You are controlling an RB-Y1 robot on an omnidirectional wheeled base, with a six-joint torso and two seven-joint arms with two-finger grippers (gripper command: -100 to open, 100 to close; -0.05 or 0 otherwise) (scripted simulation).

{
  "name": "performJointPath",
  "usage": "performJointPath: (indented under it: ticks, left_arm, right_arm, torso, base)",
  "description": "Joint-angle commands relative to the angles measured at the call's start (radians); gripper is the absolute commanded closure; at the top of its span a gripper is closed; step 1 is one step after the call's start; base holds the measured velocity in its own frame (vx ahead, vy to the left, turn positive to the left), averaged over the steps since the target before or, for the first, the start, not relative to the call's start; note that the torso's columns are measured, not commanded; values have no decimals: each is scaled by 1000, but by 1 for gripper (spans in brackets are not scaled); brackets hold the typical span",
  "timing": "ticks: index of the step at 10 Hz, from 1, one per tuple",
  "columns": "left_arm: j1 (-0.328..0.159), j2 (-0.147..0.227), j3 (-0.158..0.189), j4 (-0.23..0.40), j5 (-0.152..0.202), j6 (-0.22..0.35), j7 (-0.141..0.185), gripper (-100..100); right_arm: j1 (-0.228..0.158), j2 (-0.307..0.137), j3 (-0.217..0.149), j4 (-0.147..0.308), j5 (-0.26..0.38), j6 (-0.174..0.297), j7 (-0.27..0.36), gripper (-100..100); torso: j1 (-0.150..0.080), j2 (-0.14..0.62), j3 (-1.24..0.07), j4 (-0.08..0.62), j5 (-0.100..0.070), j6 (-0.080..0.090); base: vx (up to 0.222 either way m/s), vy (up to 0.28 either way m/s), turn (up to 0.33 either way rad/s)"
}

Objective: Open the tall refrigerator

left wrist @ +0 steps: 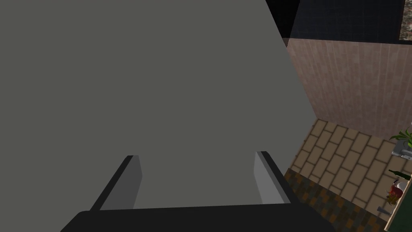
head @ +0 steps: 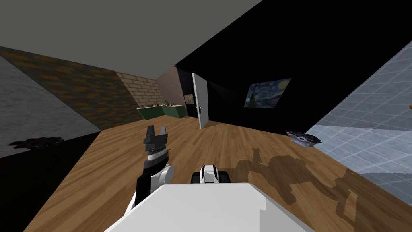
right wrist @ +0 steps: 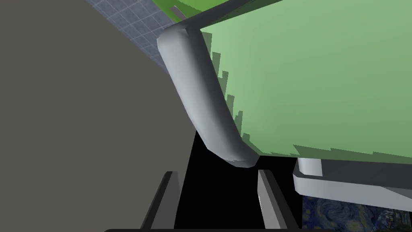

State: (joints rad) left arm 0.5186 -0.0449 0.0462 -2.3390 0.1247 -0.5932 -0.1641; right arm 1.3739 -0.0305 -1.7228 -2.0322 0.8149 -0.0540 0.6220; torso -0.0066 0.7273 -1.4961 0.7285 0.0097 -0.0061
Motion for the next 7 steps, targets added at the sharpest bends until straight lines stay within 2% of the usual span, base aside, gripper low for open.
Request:
performJointPath:
  ticks: [1, 3, 4, 5, 6, 7]
  left_arm:
    - [0, 0, 0, 0, 0, 0, 0, 0]
    - [0, 0, 0, 0, 0, 0, 0, 0]
    - [0, 0, 0, 0, 0, 0, 0, 0]
    - [0, 0, 0, 0, 0, 0, 0, 0]
    - [0, 0, 0, 0, 0, 0, 0, 0]
    - [0, 0, 0, 0, 0, 0, 0, 0]
  right_arm:
    - [21, 0, -7, -3, 1, 31, 0, 100]
    - [48, 9, -1, 27, 11, 61, 7, 100]
    - [48, 9, -1, 27, 11, 61, 7, 100]
    - [34, 20, 6, 28, 10, 37, 7, 100]
    - [40, 23, 20, 52, 14, 51, 12, 100]
    - [40, 23, 20, 52, 14, 51, 12, 100]
  torso:
    - [1, 1, 1, 0, 1, 0]
    - [0, 5, 3, 1, 1, 0]
    - [4, 3, 3, 1, 2, 3]
    - [9, 2, 3, 1, 3, 1]
    - [14, 10, 7, 3, 4, 2]
    - [14, 8, 9, 4, 4, 6]
  base:
    - [198, -51, -15]
    - [272, -14, -21]
    - [318, -5, -40]
    - [140, 5, -16]
    - [205, -38, -16]
    - [232, -63, -38]
